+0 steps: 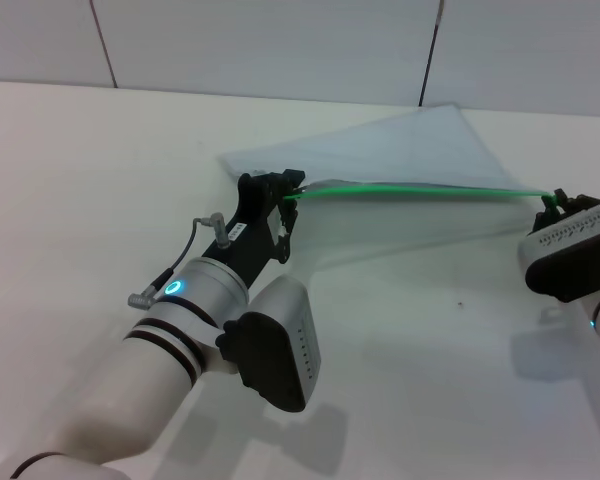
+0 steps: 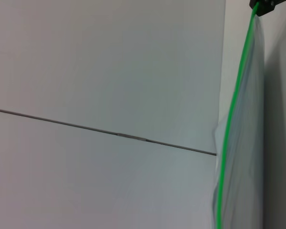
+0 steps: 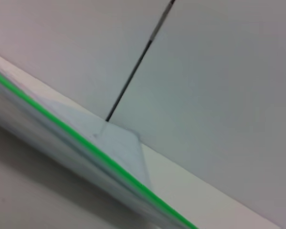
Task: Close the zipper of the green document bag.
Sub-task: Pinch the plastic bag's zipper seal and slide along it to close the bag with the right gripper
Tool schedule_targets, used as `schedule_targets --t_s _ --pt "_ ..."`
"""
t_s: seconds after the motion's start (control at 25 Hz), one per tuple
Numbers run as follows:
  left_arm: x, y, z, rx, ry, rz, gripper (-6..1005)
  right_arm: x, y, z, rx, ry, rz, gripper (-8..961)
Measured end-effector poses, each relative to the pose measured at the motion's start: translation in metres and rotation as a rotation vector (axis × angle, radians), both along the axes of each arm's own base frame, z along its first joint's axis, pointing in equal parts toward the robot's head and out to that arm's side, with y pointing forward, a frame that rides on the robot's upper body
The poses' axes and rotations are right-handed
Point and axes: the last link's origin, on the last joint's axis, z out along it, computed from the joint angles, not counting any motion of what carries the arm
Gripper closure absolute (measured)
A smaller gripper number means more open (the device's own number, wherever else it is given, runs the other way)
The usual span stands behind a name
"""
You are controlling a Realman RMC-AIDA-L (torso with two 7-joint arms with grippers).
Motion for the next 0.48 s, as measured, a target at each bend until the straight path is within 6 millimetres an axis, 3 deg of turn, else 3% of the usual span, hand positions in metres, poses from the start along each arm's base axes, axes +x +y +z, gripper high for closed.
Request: schedule_targets --t_s 0.36,0.48 --pt "0.0015 -0.0004 -0.0005 -0.007 -0.021 -0.002 911 -0.0021 -0.0001 0.0055 0.048 -0.008 0.014 763" --pt "0.0027 -0.0009 -0.0014 -0.014 -0.022 -0.010 872 -0.0033 -0.0008 0.0047 0.047 -0.010 0.021 630"
